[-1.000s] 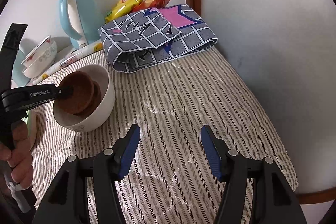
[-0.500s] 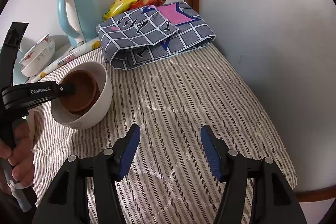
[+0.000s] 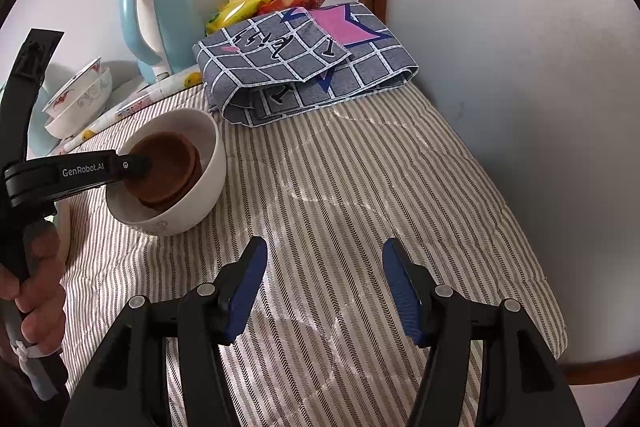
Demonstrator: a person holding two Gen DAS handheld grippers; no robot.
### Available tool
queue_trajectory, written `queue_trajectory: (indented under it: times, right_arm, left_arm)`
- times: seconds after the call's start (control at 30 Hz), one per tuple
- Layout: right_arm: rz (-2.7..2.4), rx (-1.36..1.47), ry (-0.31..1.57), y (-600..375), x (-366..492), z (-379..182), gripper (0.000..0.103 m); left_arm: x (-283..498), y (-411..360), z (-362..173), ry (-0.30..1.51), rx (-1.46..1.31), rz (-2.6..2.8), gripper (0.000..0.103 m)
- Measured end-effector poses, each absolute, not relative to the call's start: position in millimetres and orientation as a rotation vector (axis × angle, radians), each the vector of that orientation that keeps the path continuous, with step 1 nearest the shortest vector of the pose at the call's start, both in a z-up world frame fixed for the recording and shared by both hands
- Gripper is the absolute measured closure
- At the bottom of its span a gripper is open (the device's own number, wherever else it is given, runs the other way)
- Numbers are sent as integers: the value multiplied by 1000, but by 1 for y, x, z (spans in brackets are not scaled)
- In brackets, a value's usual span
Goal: Organize plates and bowls
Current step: 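Carry the large brown bowl with the left tool and lower it into the white bowl, then open the left tool to release the large brown bowl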
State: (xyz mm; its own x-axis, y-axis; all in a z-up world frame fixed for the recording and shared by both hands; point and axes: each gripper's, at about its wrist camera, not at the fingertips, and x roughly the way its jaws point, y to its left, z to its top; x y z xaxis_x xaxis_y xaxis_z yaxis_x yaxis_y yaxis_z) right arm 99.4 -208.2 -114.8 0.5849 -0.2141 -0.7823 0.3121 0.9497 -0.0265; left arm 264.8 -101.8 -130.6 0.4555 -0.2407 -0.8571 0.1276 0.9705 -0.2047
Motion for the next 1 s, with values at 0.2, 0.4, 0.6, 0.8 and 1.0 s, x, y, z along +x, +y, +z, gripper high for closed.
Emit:
queue_trajectory:
  times: [0.2,0.4,0.6,0.8,1.0]
  right_arm:
    - [-303,122,877,-205,94,-107,44]
    - [-290,102,850,-201,98,-93,44]
    - [-210,150,807,-200,106,-78,44]
    - [-161,142,795,-190,122,-71,44]
    - [-120,145,837,-183,145,-78,44]
  left_arm:
    - [252,-99,-112,1027,-93,-229,79]
    - [244,-89,-98,997,-109,-207,79]
    - [234,-76,-94,985,-123,-159,79]
    - [229,-63,-94,987,-139,-120,79]
    - [230,-53,-99,997,-164,-99,79]
